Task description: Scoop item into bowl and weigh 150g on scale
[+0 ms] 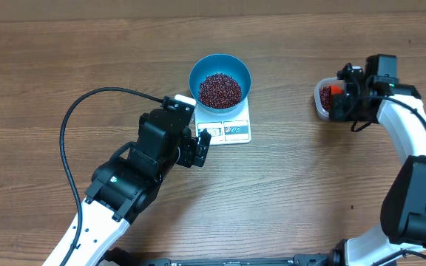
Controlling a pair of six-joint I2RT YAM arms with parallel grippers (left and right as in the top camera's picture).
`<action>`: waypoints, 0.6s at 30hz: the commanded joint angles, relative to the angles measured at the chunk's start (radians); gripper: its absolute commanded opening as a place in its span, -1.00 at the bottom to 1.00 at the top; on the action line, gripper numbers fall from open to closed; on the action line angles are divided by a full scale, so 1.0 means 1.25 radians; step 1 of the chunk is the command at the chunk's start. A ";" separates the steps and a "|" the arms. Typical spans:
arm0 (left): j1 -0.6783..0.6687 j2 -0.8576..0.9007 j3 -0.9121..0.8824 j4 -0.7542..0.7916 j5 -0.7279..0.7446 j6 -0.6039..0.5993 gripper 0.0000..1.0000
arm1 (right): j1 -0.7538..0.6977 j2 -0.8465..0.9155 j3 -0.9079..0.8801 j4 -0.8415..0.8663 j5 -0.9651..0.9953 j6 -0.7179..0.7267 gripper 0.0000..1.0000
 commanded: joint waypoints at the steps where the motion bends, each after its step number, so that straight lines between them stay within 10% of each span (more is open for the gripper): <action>1: -0.005 0.004 -0.001 0.002 -0.011 -0.002 0.99 | -0.031 0.012 -0.004 -0.011 -0.089 -0.007 -0.92; 18: -0.005 0.004 -0.001 0.002 -0.011 -0.002 0.99 | -0.088 0.012 -0.004 -0.014 -0.107 -0.028 -0.93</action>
